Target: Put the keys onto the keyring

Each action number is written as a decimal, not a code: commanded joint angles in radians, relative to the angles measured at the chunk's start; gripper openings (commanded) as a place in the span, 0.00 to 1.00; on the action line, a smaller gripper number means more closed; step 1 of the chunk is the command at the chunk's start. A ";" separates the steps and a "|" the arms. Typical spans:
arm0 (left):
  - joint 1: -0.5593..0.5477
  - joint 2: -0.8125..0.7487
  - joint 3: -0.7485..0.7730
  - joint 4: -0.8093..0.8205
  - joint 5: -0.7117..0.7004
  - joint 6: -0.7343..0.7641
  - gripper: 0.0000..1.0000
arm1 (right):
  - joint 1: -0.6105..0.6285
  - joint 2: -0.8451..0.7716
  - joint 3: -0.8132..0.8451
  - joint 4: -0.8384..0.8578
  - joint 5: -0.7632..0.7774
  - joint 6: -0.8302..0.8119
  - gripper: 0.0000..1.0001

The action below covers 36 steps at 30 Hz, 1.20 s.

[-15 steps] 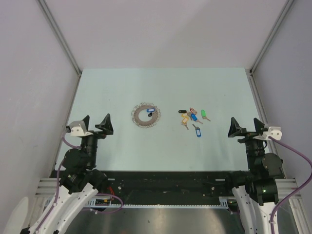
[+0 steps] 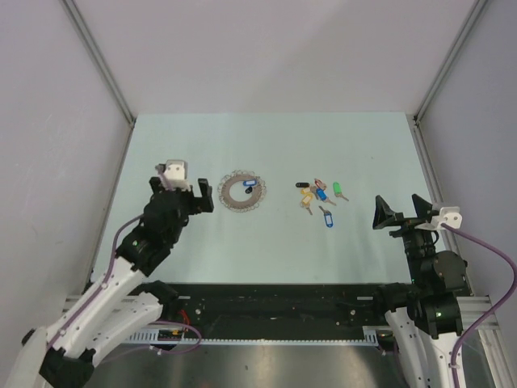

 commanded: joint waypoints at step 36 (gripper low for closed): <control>-0.101 1.161 0.449 -0.004 0.091 -0.519 0.55 | 0.105 -0.062 0.015 0.018 0.035 -0.006 1.00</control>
